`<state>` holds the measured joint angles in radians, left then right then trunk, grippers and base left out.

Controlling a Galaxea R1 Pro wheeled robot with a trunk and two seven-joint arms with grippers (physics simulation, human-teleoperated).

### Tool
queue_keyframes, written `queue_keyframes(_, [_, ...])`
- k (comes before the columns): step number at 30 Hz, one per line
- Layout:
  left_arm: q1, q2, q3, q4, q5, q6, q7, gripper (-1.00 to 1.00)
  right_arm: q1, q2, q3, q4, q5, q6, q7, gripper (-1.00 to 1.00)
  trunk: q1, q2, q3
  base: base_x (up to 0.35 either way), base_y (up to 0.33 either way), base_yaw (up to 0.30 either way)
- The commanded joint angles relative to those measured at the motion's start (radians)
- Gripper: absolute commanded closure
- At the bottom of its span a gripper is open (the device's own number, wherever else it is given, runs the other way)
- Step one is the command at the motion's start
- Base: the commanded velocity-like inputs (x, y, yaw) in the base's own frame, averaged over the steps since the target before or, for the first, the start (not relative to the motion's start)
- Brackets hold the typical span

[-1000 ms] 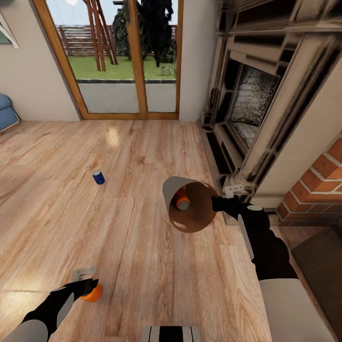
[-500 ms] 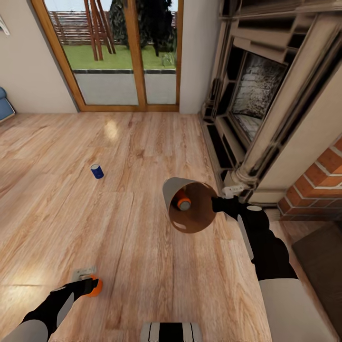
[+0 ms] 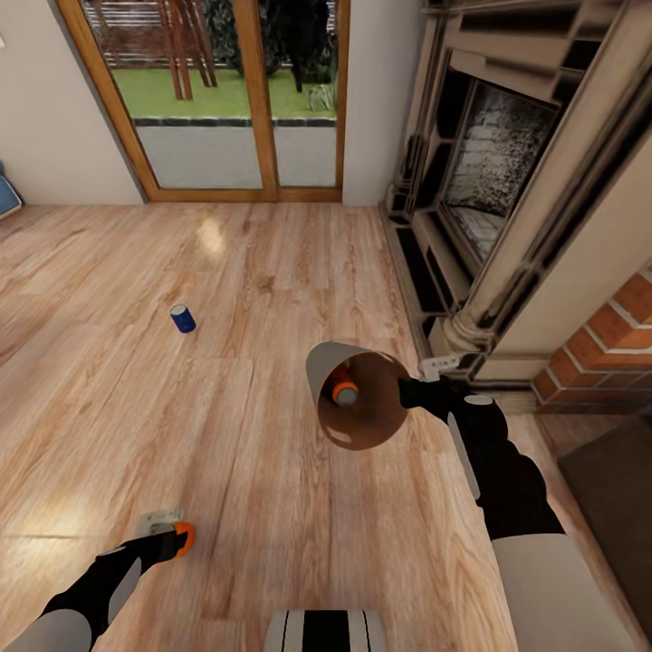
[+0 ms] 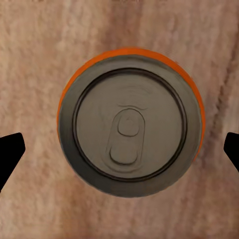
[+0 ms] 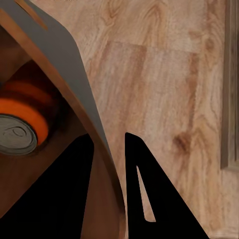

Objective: Put the three can of soda from the living room inside the tash can in the kitchen.

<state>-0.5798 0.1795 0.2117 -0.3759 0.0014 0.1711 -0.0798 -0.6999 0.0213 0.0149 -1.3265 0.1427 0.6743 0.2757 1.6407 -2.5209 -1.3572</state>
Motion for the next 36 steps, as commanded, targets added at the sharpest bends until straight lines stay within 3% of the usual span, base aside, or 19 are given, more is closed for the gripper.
queue_keyframes(1, [0.000,0.000,0.000,0.000,0.000,0.000,0.000,-1.00,0.001,0.000,0.000,-0.002,-0.014,0.001,0.003,1.00,0.000,0.000,0.000,0.109,0.000,0.000])
queue_keyframes(12, [0.000,0.000,0.000,-0.001,0.002,-0.001,0.000,-1.00,0.006,0.001,0.019,-0.002,-0.014,-0.001,0.002,1.00,0.000,0.000,0.000,0.082,0.000,0.000])
queue_keyframes(20, [0.000,0.000,-0.001,-0.001,0.000,-0.001,0.000,-1.00,0.008,0.001,0.024,-0.002,-0.014,-0.001,0.001,1.00,0.003,-0.002,-0.031,0.004,0.000,0.000])
queue_keyframes(27, [0.000,0.000,0.000,-0.001,0.001,-0.001,0.000,-1.00,0.008,0.002,0.024,-0.002,-0.015,-0.001,0.002,1.00,0.003,-0.002,-0.031,0.000,0.000,0.000])
queue_keyframes(28, [0.000,0.000,0.000,-0.001,0.001,-0.001,0.000,1.00,0.008,0.001,0.024,-0.002,-0.015,-0.001,0.002,1.00,0.003,-0.002,-0.031,0.000,0.000,0.000])
queue_keyframes(36, [0.000,0.000,0.000,-0.001,0.002,0.000,0.000,1.00,0.009,0.001,0.023,0.003,-0.016,-0.001,0.002,1.00,0.003,-0.002,-0.027,0.000,0.000,0.000])
